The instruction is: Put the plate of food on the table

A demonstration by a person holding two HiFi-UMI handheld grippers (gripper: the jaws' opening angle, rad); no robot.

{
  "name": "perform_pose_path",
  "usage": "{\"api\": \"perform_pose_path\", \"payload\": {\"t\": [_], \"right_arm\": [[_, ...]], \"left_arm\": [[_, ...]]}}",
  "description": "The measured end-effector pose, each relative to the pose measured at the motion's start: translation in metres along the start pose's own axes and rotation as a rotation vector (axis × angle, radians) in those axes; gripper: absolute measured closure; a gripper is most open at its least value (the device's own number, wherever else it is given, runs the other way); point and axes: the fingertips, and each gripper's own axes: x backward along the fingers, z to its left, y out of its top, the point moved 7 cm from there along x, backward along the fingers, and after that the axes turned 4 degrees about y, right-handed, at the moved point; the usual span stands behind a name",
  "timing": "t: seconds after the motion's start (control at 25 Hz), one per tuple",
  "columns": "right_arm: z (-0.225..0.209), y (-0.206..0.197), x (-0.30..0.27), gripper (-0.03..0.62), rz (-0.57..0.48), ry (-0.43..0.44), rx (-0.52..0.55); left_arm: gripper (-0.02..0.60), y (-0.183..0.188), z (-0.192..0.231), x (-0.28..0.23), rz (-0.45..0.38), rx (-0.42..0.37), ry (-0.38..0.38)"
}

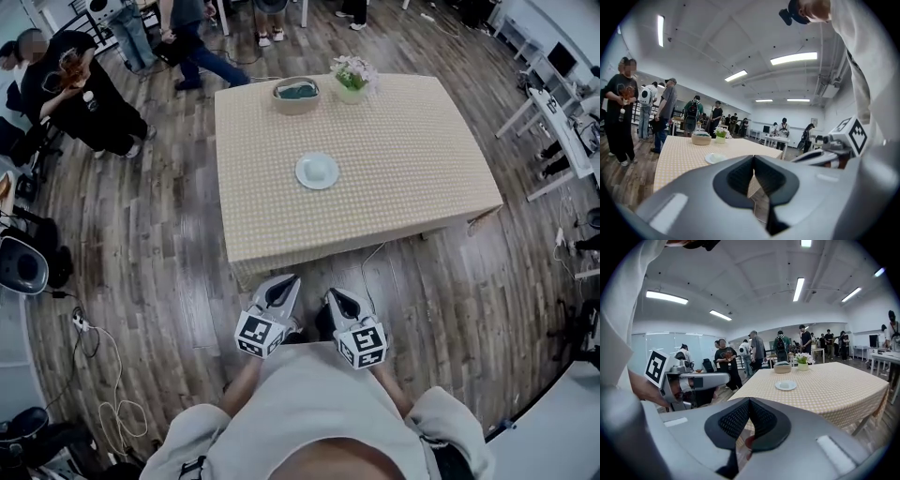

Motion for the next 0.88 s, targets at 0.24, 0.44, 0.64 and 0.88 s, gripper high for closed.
{"api": "perform_pose_path", "payload": {"t": [0.24,0.44,0.64,0.88], "right_arm": [[0.043,-0.011,0.031,0.595,-0.008,-0.047,0.065],[0.045,-0.012,0.053,0.597,-0.055,-0.069,0.047],[0.030,-0.019,0.084,0.597,-0.059,-0.083,0.032],[0.016,-0.031,0.114,0.597,-0.071,-0.068,0.047]], "left_arm": [[0.572,-0.006,-0.026,0.038,-0.013,0.003,-0.025],[0.571,-0.011,-0.049,0.054,-0.010,0.008,-0.013],[0.571,-0.012,-0.079,0.056,-0.003,0.006,0.014],[0.571,-0.020,-0.111,0.060,-0.005,0.001,0.061]]}}
